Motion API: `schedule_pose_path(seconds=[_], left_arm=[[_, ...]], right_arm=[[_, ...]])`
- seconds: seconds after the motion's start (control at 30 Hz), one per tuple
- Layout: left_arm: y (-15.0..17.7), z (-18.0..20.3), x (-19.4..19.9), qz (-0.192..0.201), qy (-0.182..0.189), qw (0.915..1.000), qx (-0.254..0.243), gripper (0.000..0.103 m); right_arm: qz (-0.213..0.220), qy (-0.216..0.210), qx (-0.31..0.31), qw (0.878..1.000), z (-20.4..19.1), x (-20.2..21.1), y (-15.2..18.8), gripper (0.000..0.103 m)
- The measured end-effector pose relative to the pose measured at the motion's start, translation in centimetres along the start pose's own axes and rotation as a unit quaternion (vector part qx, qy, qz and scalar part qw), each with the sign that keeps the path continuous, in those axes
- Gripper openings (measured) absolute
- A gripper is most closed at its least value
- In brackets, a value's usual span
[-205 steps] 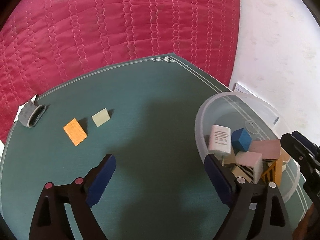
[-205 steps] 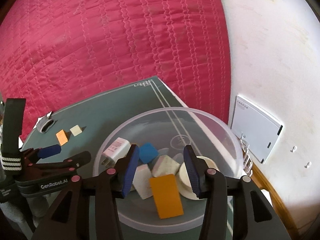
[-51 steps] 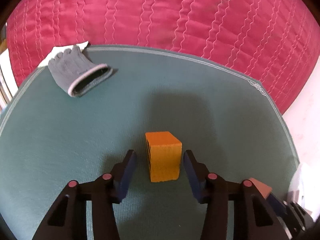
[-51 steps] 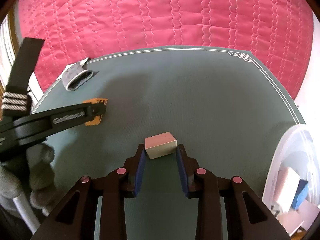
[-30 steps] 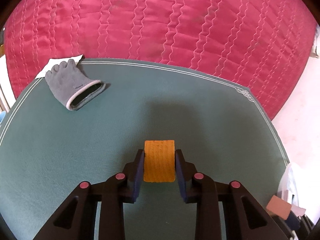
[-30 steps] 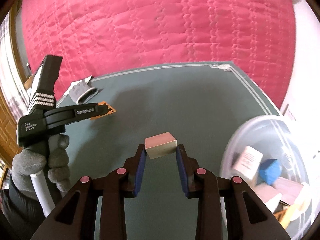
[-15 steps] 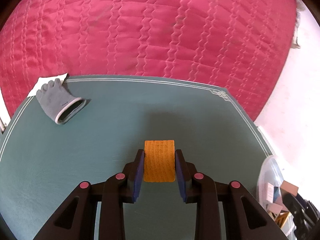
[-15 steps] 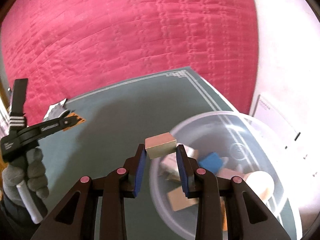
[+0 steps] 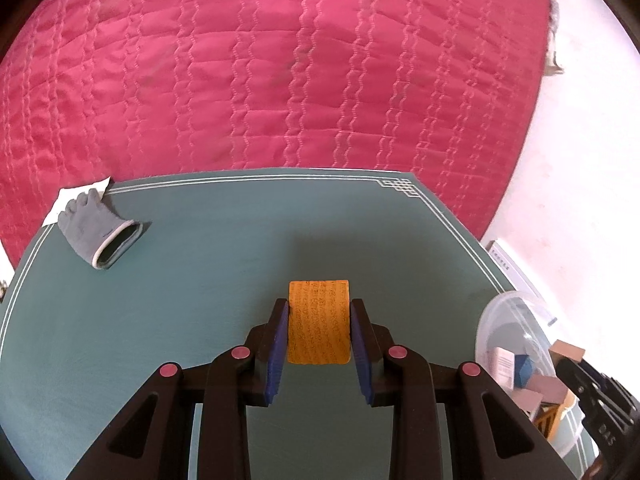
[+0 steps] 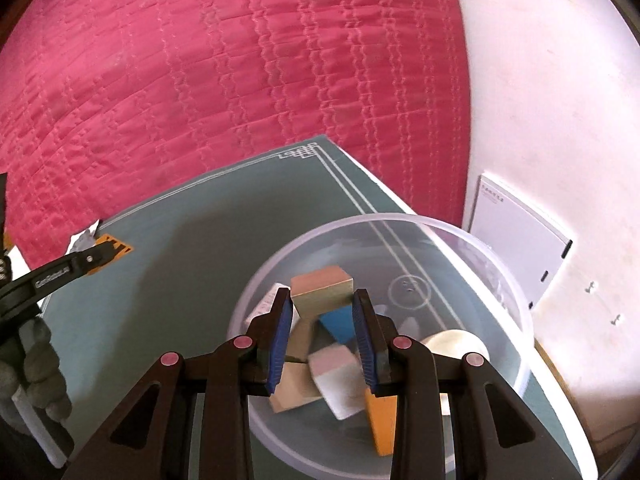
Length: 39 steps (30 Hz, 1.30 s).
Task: Organize rigid objects
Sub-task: 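Open the right tool to release the beige tile into the basin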
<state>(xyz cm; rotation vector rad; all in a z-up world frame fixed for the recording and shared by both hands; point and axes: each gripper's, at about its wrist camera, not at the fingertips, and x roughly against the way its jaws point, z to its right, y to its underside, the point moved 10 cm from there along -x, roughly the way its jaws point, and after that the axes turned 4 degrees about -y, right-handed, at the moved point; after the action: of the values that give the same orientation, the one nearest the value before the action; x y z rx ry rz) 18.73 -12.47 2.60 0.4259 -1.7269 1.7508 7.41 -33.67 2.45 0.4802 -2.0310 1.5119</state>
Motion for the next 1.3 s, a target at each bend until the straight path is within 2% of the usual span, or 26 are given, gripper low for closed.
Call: schedule_pose_path(seconds=[1.3], left_arm=[[2.6,8.0,2.0,0.008,0.033,0.9948,-0.096,0.031]], right_arm=[[-0.001,0.035,-0.031,0.999,4.7,1.2,2.6,0.033]])
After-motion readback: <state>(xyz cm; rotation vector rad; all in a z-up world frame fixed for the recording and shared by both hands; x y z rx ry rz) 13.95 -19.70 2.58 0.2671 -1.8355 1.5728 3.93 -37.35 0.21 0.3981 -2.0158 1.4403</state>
